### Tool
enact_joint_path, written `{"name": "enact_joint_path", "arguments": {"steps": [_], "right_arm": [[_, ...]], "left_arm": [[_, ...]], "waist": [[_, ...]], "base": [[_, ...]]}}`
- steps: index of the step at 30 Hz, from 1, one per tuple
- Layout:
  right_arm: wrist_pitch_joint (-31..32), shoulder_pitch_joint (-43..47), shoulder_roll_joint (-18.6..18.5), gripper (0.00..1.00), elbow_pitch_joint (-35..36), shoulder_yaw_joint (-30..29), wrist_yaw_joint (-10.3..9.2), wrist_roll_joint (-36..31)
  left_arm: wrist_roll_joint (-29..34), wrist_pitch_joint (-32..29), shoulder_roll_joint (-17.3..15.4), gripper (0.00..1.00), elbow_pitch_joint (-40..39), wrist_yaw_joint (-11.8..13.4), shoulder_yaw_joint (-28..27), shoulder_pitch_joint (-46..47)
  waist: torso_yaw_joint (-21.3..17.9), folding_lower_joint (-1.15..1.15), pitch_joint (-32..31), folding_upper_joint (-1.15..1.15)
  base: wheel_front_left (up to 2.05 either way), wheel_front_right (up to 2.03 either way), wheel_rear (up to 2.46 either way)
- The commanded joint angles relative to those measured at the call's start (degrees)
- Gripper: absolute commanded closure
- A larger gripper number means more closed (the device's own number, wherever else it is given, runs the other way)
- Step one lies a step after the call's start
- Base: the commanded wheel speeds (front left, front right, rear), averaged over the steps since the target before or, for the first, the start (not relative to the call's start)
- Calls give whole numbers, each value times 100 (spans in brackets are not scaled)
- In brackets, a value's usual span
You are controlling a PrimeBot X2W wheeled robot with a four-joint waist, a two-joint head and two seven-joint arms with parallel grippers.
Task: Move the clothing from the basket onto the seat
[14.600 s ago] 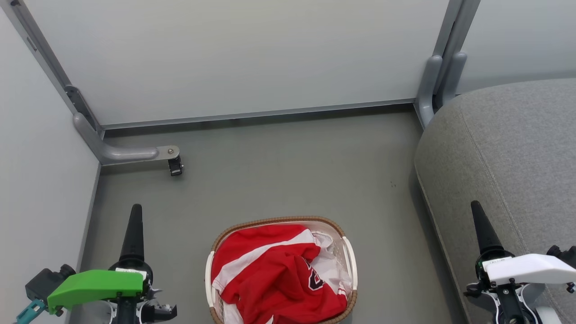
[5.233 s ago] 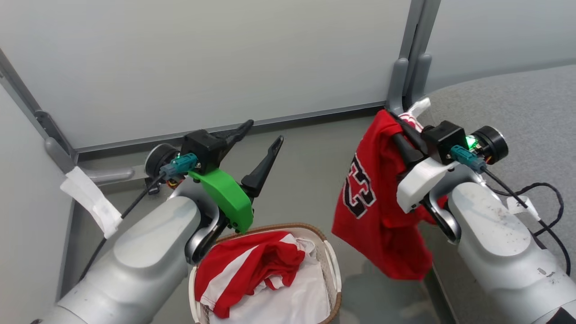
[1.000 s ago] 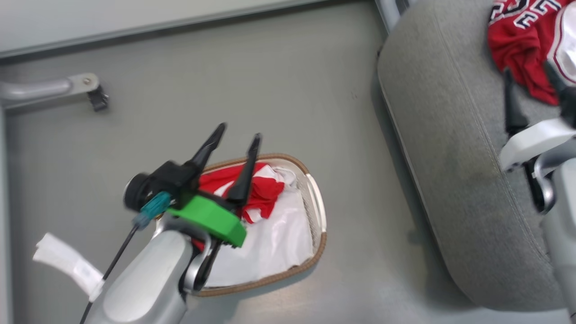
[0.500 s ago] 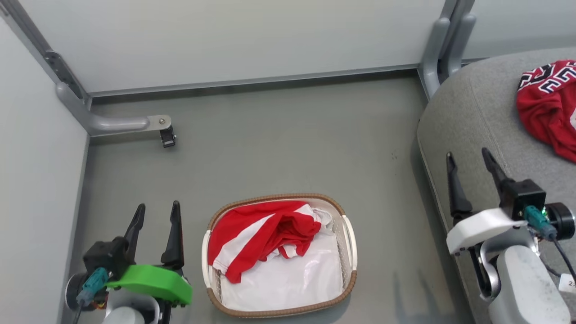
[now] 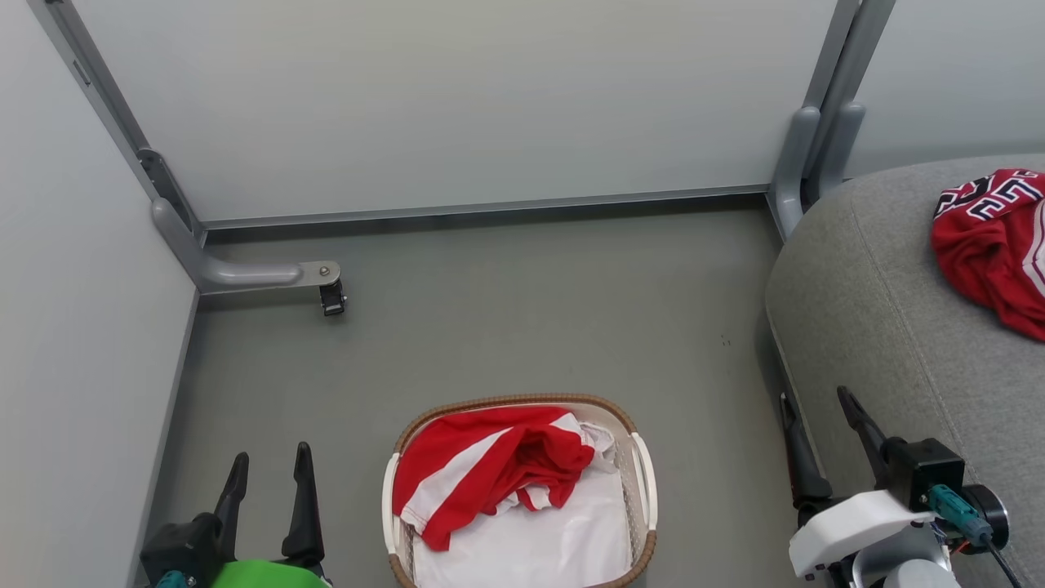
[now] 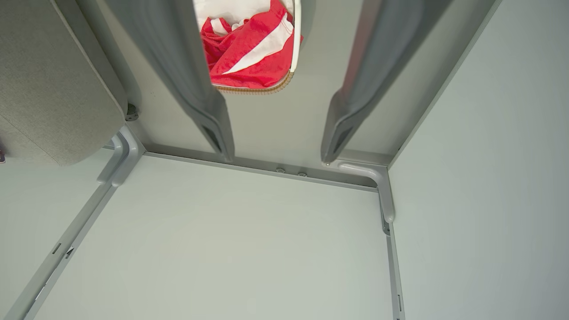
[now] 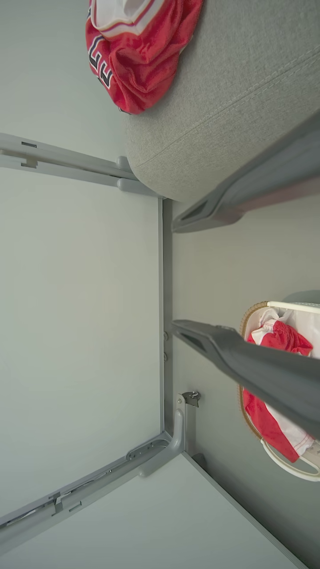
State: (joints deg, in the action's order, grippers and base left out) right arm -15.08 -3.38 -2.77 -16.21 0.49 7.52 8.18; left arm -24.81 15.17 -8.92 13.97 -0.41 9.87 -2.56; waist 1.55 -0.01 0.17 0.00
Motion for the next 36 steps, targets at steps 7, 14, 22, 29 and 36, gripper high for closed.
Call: {"name": "enact_joint_path", "arguments": {"steps": [7, 14, 22, 29, 36], "right_arm": [[-13, 222, -21, 0, 24, 111, -6, 180], [-13, 226, -21, 0, -39, 95, -6, 188], [-13, 213, -21, 0, -121, 87, -6, 235], [-13, 201, -21, 0, -137, 102, -6, 227], [-13, 177, -21, 0, -115, 113, -6, 210]], "left_arm": [[195, -3, 140, 0, 8, -152, -195, -158], [306, -3, 201, 0, 142, -275, -213, -15], [385, -3, 265, 0, 286, -380, -239, 84], [422, -3, 299, 0, 394, -451, -287, 111], [459, -3, 324, 0, 376, -477, -329, 116]], "waist": [[-21, 1, -72, 0], [12, 1, -86, 0], [43, 1, -74, 0], [38, 1, -74, 0], [17, 1, -32, 0]], "base": [[0, 0, 0], [0, 0, 0], [0, 0, 0], [0, 0, 0], [0, 0, 0]]}}
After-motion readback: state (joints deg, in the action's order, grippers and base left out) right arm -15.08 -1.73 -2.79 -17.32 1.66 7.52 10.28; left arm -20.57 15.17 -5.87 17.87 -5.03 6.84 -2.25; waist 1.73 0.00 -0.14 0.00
